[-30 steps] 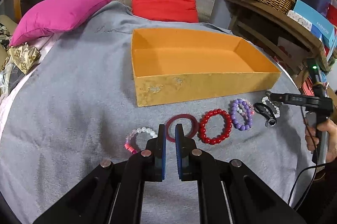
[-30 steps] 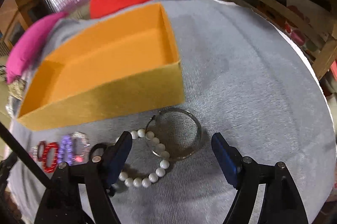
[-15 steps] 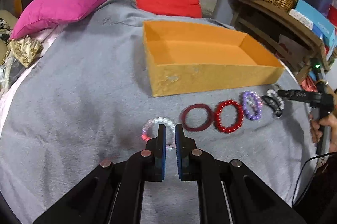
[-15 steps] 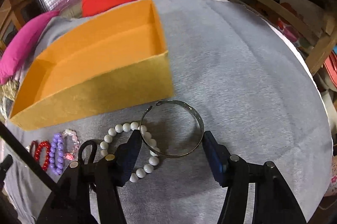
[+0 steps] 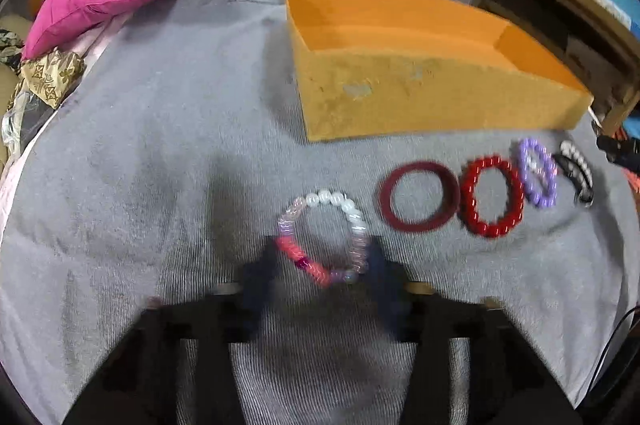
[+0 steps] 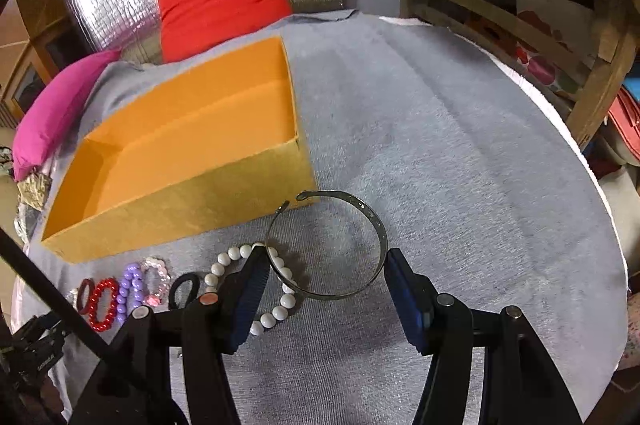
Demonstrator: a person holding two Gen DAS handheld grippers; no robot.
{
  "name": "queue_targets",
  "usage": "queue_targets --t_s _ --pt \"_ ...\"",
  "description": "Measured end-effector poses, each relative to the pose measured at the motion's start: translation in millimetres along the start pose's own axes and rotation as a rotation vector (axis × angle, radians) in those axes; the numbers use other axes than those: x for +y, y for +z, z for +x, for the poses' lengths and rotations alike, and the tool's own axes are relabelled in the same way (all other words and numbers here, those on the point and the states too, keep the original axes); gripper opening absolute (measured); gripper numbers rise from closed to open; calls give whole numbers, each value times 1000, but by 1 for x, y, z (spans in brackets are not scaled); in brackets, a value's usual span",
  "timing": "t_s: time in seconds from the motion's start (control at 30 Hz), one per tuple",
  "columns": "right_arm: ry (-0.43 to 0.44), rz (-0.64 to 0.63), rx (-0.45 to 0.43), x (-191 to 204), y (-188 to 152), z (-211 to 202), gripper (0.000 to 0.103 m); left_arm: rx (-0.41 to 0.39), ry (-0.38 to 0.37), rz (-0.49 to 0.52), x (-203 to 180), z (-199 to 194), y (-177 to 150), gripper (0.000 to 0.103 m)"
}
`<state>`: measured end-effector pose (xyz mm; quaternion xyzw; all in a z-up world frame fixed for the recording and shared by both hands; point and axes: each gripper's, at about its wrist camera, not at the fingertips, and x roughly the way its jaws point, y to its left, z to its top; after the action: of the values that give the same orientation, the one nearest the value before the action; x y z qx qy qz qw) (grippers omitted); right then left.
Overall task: Organize jewelry
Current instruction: 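Lift and carry both bracelets over the orange box with both tools, then open both tools to drop the bracelets into the orange box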
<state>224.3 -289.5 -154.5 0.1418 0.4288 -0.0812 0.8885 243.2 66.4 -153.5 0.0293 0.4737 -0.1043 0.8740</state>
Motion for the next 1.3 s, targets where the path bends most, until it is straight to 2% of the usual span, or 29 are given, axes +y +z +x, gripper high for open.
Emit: queue_targets --t_s 0.1,0.2,0.33,0.4,0.5,0.63,0.77,0.83,1.03,1.13,1.17,1.23,1.3 --pt "5 14 -45 -1 2 -12 62 1 2 9 -2 2 0 8" --pt "6 12 -117 4 6 -27 62 -25 7 36 -8 -3 1 8" --pt "55 -20 -225 22 11 -47 63 -86 -33 62 -20 -23 9 8" --pt "100 -33 -240 35 13 -50 63 -117 -69 73 -28 -35 12 7" --pt "122 -66 -237 58 18 -46 62 -183 -153 90 -44 -58 19 8" --pt "172 -87 -206 85 34 -26 63 -260 -228 91 -66 -81 36 8" --pt "178 -93 -164 104 50 1 63 -321 -184 48 -70 -89 70 8" --pt "164 -103 -142 112 55 12 63 -337 -158 25 -66 -80 85 8" --pt "107 -99 -35 112 60 42 63 -226 -85 -61 -55 -18 104 8" --pt "81 -133 -27 114 59 41 63 -202 -27 -85 -52 0 108 8" --pt "84 -132 -23 113 58 40 65 -189 -19 -88 -51 3 109 9" --pt "101 -123 -20 110 59 38 68 -162 0 -90 -51 9 106 18" --pt "94 -119 -35 107 58 33 75 -148 26 -95 -50 8 97 58"
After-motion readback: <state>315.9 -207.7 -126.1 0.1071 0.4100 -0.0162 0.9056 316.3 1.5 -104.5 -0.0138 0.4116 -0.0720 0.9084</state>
